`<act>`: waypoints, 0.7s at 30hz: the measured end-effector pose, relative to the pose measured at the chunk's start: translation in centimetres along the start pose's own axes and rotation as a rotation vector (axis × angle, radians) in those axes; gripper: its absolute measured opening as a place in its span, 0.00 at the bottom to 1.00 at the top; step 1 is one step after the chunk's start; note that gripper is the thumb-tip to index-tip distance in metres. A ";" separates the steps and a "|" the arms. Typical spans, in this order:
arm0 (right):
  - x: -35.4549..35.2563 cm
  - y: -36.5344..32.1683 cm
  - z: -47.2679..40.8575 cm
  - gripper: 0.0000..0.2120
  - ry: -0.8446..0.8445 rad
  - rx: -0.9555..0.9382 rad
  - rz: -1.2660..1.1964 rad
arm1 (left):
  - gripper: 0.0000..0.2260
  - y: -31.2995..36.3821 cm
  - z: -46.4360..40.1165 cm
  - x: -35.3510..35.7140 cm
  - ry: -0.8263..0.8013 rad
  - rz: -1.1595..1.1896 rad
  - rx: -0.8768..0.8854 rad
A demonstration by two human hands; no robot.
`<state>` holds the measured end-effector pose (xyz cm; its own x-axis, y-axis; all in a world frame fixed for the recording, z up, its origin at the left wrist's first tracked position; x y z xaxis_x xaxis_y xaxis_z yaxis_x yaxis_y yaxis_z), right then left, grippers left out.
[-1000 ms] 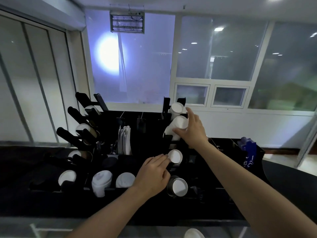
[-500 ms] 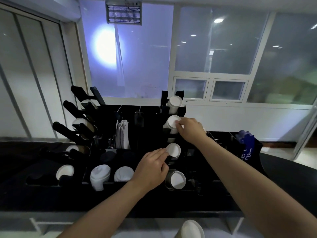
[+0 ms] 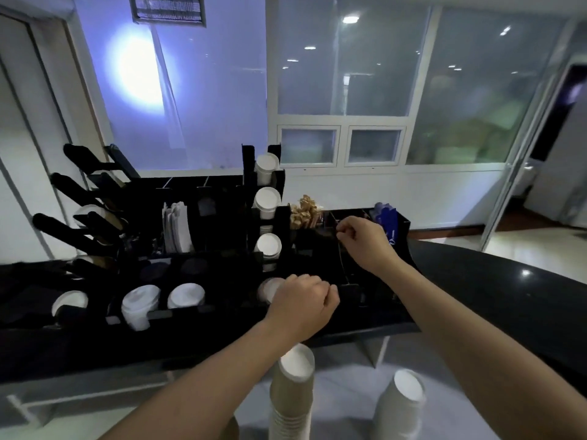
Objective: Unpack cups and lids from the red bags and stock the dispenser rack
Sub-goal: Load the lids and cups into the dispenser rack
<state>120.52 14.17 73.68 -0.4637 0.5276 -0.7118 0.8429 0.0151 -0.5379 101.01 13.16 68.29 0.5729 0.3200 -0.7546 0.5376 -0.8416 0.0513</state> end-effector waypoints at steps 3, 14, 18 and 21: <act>-2.3 3.4 4.3 0.11 -0.043 0.129 0.001 | 0.17 3.4 -0.1 2.2 -0.185 0.064 -0.011; -2.3 13.9 20.7 0.14 -0.091 0.509 0.048 | 0.14 11.5 6.2 11.2 -0.554 0.151 -0.066; 0.1 16.5 24.8 0.10 -0.020 0.571 -0.105 | 0.13 11.6 10.7 14.3 -0.646 0.292 -0.250; 2.3 17.5 27.0 0.23 -0.173 0.558 -0.199 | 0.09 11.3 13.1 16.0 -0.687 0.294 -0.313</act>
<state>126.83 -7.29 50.44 -0.6745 0.4139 -0.6113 0.4875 -0.3720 -0.7899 108.14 3.06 48.27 0.2644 -0.3205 -0.9096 0.6307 -0.6561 0.4145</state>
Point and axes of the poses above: each hand's wrist, its own z-axis away from the middle knuckle, its own x-axis out of the palm, y = z × x, the point moved 1 cm from there along -z, towards the middle knuckle, and after that the axes turned 1 degree about -z, right-handed, at the moved point
